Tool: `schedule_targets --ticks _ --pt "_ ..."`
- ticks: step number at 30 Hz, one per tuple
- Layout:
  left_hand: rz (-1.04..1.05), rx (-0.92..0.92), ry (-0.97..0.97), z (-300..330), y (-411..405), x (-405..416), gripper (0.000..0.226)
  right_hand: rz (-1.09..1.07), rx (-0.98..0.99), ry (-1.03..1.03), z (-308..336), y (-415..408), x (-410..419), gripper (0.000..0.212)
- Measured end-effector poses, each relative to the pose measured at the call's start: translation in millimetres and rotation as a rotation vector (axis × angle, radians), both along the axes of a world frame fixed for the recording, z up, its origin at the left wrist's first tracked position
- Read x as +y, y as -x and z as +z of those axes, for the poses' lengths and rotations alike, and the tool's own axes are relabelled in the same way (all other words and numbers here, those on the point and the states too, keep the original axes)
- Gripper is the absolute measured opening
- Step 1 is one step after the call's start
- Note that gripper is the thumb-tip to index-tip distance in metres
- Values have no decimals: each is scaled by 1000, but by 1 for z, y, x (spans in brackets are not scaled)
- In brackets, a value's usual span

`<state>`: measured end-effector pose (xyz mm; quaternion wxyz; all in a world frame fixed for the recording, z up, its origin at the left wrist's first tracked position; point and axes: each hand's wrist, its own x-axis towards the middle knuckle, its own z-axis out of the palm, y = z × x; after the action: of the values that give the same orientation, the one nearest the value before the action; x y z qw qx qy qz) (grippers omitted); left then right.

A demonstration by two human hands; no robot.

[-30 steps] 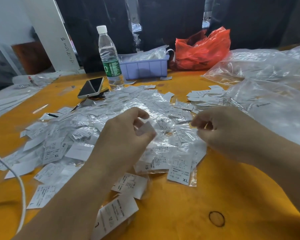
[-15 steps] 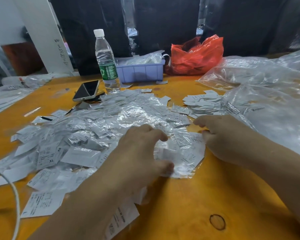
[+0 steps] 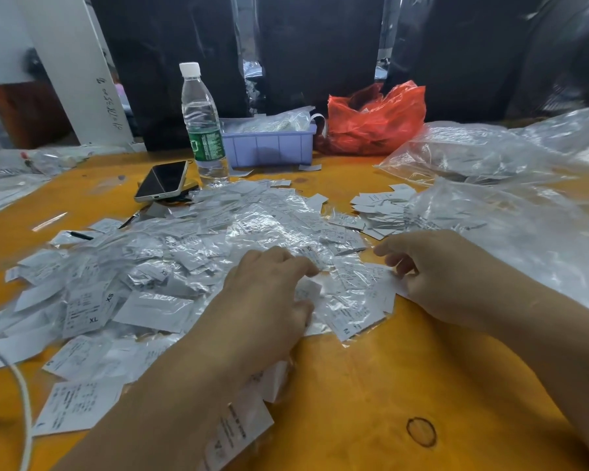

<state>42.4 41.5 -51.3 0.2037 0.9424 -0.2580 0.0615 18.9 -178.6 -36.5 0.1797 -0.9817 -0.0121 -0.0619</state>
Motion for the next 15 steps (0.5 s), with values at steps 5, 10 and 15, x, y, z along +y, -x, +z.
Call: schedule_targets --ticks 5,10,15 --pt "-45 29 9 -1 3 -6 43 10 78 75 5 6 -5 54" --pt "-122 44 -64 -2 7 -13 37 -7 58 144 3 6 -8 44" --pt "-117 49 -6 -1 8 -12 35 6 41 140 0 5 -5 31"
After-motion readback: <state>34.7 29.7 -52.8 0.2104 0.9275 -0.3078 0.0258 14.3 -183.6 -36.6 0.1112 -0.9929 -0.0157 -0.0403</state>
